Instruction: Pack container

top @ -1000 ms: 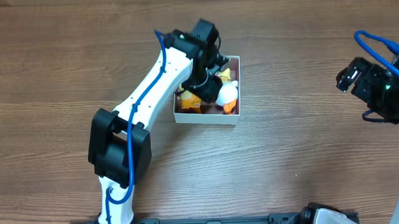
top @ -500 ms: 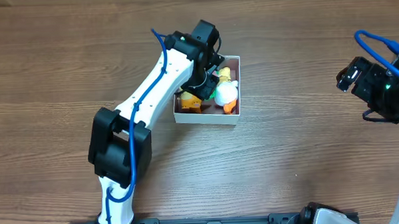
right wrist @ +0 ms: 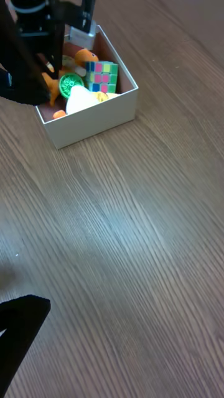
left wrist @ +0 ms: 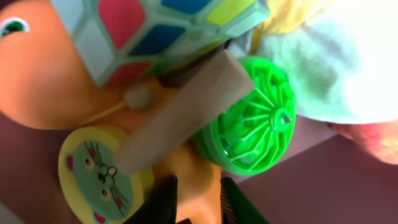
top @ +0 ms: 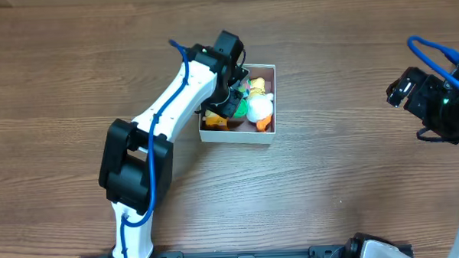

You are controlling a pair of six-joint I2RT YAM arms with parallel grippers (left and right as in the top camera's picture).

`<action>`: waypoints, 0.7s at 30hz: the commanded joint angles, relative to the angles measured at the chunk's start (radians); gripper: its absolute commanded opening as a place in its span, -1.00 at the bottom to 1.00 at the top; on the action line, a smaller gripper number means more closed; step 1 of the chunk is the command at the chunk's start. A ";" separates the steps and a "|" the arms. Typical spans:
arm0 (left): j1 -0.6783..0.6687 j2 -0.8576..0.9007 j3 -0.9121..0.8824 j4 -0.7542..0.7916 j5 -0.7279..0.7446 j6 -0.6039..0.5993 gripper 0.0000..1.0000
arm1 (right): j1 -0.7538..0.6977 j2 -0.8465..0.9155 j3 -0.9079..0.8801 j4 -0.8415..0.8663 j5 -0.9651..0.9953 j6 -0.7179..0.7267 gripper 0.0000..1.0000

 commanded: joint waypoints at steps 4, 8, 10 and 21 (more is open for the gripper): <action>0.005 -0.015 0.369 -0.229 0.037 -0.027 0.31 | 0.000 -0.005 0.006 0.000 0.006 -0.004 1.00; 0.035 -0.035 0.575 -0.464 0.009 -0.114 0.13 | 0.000 -0.005 0.006 -0.008 0.005 -0.004 1.00; 0.087 -0.106 0.647 -0.545 0.006 -0.162 0.13 | 0.000 -0.005 0.006 -0.008 0.005 -0.004 1.00; 0.302 -0.683 0.661 -0.589 -0.127 -0.223 1.00 | 0.000 -0.045 0.006 0.013 -0.136 -0.087 1.00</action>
